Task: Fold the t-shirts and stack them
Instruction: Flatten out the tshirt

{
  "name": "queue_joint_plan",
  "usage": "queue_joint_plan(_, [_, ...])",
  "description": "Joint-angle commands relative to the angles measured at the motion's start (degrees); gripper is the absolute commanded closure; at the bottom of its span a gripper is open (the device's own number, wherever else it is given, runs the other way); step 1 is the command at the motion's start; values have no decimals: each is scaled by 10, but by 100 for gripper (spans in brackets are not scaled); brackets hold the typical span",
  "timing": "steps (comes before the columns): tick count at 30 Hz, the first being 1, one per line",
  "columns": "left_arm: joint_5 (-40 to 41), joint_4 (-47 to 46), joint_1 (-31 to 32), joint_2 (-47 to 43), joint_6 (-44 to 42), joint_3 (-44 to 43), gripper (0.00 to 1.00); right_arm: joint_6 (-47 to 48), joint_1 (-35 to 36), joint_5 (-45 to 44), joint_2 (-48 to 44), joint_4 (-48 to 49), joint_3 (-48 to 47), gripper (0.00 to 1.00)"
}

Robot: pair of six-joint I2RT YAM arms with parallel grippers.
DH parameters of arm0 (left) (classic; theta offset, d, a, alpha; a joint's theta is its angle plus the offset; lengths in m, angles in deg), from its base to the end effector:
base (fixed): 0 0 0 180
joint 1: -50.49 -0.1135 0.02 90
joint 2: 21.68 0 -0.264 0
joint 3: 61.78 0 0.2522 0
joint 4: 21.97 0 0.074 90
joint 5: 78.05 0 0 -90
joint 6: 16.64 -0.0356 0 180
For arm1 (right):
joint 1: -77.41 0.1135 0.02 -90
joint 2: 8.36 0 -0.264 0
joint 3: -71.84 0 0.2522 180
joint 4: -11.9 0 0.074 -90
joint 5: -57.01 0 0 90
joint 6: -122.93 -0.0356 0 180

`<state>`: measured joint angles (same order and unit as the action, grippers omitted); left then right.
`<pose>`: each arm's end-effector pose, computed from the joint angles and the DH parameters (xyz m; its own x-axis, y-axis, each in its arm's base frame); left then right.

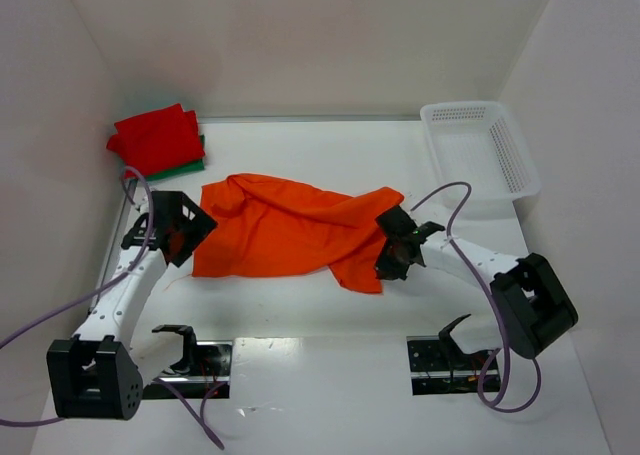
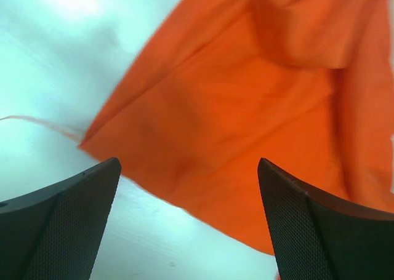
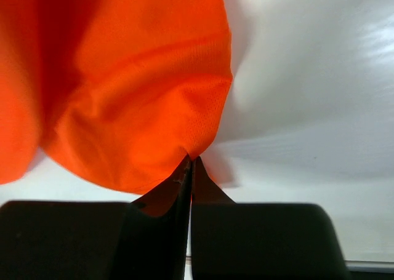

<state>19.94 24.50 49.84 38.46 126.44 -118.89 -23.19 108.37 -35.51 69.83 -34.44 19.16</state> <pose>0.2113 0.0073 0.2460 -0.3756 -0.7960 -0.4746 -0.6689 0.5873 -0.4557 0.1961 0.1158 0.1592 -0.8712 0.4446 -0.2083 0.3965 0.8873 0.2353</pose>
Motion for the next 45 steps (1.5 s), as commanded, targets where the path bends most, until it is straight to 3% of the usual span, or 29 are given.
queue_joint_plan(1, [55,17,-3,2,79,58,1,21,-34,-42,-42,-1,-52,100])
queue_joint_plan(7, [67,7,2,26,113,78,4,58,-90,-48,-72,-6,-80,100])
queue_joint_plan(14, [132,7,13,70,123,78,4,92,-97,-48,-67,-1,-96,100])
queue_joint_plan(19, [105,-10,18,75,111,85,8,92,-108,-48,-72,-1,-107,100])
queue_joint_plan(24, [53,-4,23,29,74,85,11,92,-108,-42,-72,9,-107,100])
queue_joint_plan(32, [48,30,36,-68,134,142,9,87,-108,-36,-93,-7,-107,100])
queue_joint_plan(45, [67,46,42,126,124,78,21,65,-108,-36,-98,3,-102,100])
